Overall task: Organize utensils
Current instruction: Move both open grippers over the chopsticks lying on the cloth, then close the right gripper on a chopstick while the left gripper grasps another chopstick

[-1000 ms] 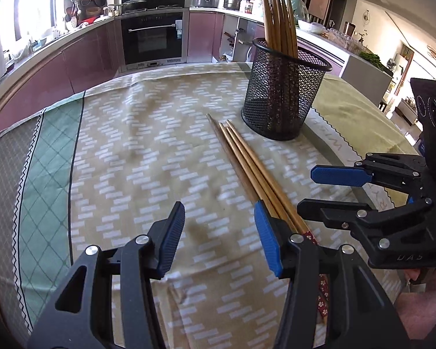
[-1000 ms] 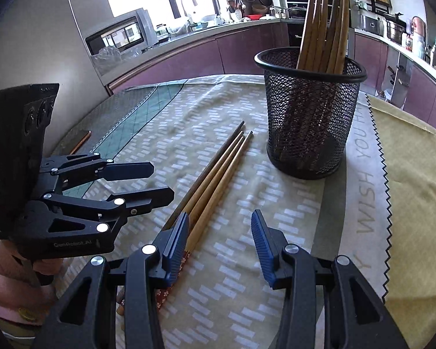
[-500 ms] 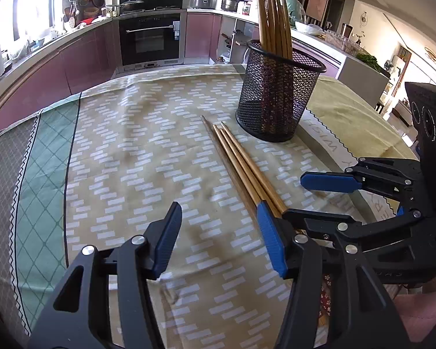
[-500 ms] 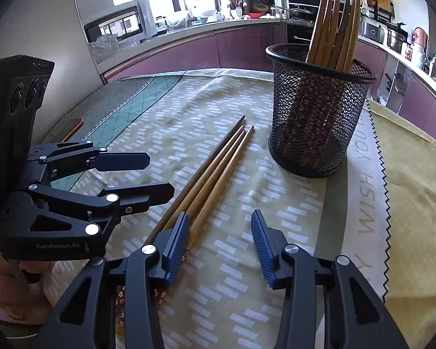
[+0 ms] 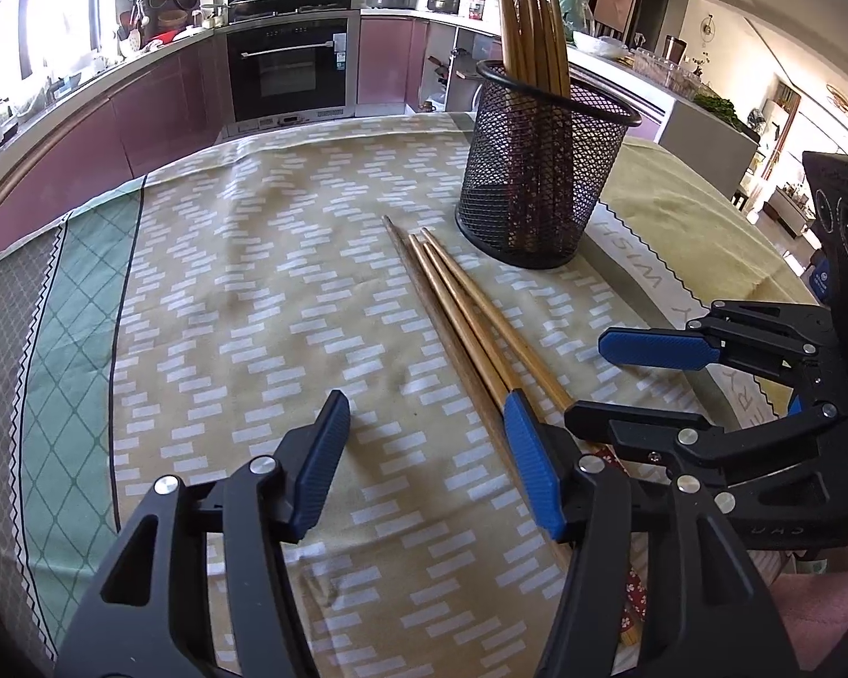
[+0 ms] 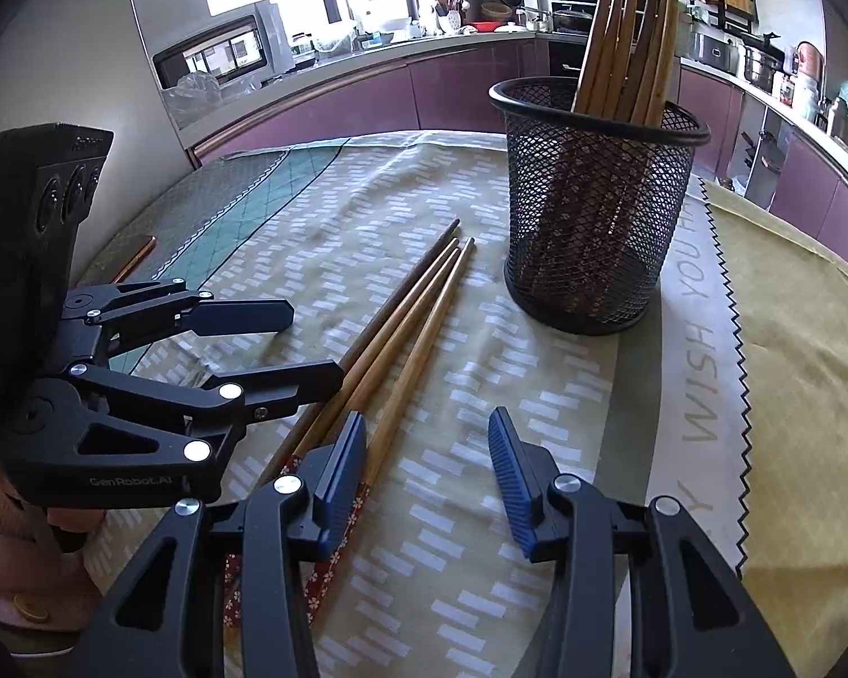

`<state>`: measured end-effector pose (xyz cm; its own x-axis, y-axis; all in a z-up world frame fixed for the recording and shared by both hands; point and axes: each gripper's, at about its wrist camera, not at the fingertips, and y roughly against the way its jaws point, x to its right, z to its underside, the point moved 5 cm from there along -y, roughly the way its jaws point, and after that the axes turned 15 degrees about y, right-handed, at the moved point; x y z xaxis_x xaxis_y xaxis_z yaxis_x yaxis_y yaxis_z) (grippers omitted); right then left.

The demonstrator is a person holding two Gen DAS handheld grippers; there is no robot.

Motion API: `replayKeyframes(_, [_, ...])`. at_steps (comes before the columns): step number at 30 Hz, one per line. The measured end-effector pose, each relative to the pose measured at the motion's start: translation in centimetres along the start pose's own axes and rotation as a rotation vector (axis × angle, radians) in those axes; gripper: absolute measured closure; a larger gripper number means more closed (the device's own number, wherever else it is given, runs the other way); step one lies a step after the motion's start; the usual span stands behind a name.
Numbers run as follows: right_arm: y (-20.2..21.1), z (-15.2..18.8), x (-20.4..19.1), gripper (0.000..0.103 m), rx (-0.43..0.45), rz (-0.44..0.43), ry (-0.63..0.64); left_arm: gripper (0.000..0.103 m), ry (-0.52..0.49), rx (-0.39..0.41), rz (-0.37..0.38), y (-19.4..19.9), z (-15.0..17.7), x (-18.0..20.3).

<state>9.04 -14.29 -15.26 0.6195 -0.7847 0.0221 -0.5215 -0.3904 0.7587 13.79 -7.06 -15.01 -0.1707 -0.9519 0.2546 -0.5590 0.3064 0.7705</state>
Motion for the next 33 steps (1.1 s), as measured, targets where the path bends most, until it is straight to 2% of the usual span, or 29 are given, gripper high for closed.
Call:
replayKeyframes(3, [0.0, 0.0, 0.0, 0.061, 0.0, 0.0, 0.0, 0.047, -0.002, -0.002, -0.011, -0.1, 0.0, 0.0])
replayKeyframes(9, [-0.1, -0.1, 0.0, 0.061, -0.004, 0.006, 0.004, 0.055, 0.0, -0.005, -0.019, -0.1, -0.2, -0.1])
replayKeyframes(11, [-0.2, -0.1, 0.1, 0.061, -0.007, 0.009, 0.005, 0.064, 0.004, -0.013, -0.011, 0.0, -0.2, -0.2])
replayKeyframes(17, [-0.8, -0.6, 0.1, 0.063, -0.019, 0.031, 0.028, 0.064, 0.015, -0.026, -0.008, -0.2, -0.6, -0.5])
replayKeyframes(24, [-1.7, -1.7, 0.4, 0.072, -0.025, 0.048, 0.04, 0.071, 0.018, -0.025, -0.029, -1.3, -1.5, -0.5])
replayKeyframes(27, [-1.7, -1.7, 0.8, 0.077, -0.02, 0.047, 0.023, 0.078, 0.031, -0.022, -0.028, -1.4, -1.7, -0.6])
replayKeyframes(30, [-1.6, -1.6, 1.3, 0.085, -0.014, 0.037, -0.01, 0.09, 0.061, -0.024, -0.008, -1.4, -1.8, -0.8])
replayKeyframes(33, [-1.4, -1.3, 1.8, 0.095, -0.004, 0.012, -0.047, 0.092, 0.077, -0.016, -0.01, -1.3, -1.7, -0.8])
